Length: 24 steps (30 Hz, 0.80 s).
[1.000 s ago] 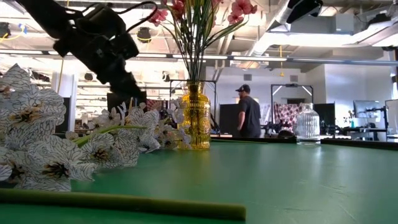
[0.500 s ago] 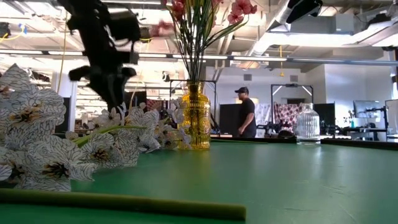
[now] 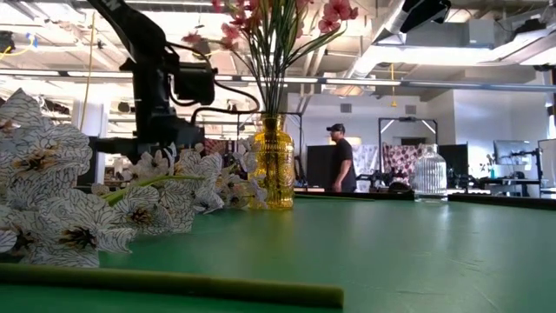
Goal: Sort flowers into vase by color
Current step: Put the white flowers into the top transparent vase
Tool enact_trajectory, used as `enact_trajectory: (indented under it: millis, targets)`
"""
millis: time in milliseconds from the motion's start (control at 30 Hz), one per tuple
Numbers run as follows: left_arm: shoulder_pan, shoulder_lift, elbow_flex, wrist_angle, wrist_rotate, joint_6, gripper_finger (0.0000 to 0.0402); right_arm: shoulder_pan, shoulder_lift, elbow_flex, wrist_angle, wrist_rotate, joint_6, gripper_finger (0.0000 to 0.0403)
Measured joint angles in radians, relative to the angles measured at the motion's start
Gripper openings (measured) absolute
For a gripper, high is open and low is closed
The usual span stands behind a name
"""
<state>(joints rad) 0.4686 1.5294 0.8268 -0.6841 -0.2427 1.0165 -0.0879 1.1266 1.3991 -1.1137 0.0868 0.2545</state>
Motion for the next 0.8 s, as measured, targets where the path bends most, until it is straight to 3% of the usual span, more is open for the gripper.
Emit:
enact_trajectory:
  millis: [433,800]
  targets:
    - [0.000,0.004,0.000,-0.015,0.082,0.113,0.0142,0.000,0.000,0.000,0.000,0.000,-0.017,0.0276]
    - [0.000,0.004,0.000,-0.015,0.124,0.117,0.0131,0.000,0.000,0.000,0.000,0.001,-0.020,0.0276]
